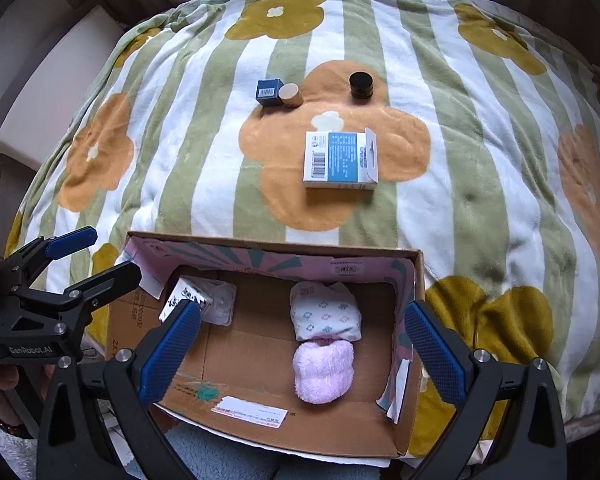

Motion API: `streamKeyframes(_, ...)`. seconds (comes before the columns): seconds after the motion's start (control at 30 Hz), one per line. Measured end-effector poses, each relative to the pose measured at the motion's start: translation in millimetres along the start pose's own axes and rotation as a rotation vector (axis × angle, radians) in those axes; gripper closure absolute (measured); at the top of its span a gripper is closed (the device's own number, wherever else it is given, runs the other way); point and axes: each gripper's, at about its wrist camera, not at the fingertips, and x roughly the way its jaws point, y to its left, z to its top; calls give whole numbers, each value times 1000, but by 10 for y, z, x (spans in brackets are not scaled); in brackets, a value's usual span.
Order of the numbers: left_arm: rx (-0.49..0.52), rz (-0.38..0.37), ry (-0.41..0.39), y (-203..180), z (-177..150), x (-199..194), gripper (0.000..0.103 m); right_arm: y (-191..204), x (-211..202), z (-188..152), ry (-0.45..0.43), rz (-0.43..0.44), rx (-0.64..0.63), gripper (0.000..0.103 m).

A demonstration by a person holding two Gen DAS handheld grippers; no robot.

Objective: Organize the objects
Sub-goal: 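Open both tools to drop the pink sock roll and tissue pack into the box, then grasp the SUPER DEER box with the right tool while the left tool grasps the blue box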

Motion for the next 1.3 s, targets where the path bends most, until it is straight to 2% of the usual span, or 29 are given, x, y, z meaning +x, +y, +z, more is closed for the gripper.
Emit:
streamKeyframes(0.2, 84, 2, -51, 76, 465, 26, 0, -32, -21, 296, -39, -4, 13, 1)
streamKeyframes(0.4, 225, 22, -87, 96, 943, 189, 0, -126, 59, 591, -65, -9, 32, 1)
streamKeyframes(0.5, 288, 36, -88, 126, 1163, 355, 0, -162, 114, 735, -71, -29, 30, 1)
streamKeyframes(0.6, 320, 24, -56, 177, 1355, 601, 0, -185, 209, 871, -57, -47, 19, 1)
streamKeyframes(0.8, 422, 25, -4, 293, 1660, 1126, 0, -246, 509, 1129, 12, -84, -7, 1)
streamKeyframes(0.93, 506, -1, 0, 346, 1864, 1459, 0, -353, 841, 1267, 101, -45, 26, 1)
streamKeyframes(1.03, 586, -10, -8, 345, 1988, 1707, 0, -389, 1051, 1357, 133, -61, 17, 1)
streamKeyframes(1.3, 799, 8, -2, 313, 2077, 2229, 0, -499, 1487, 1488, 200, -84, 27, 1)
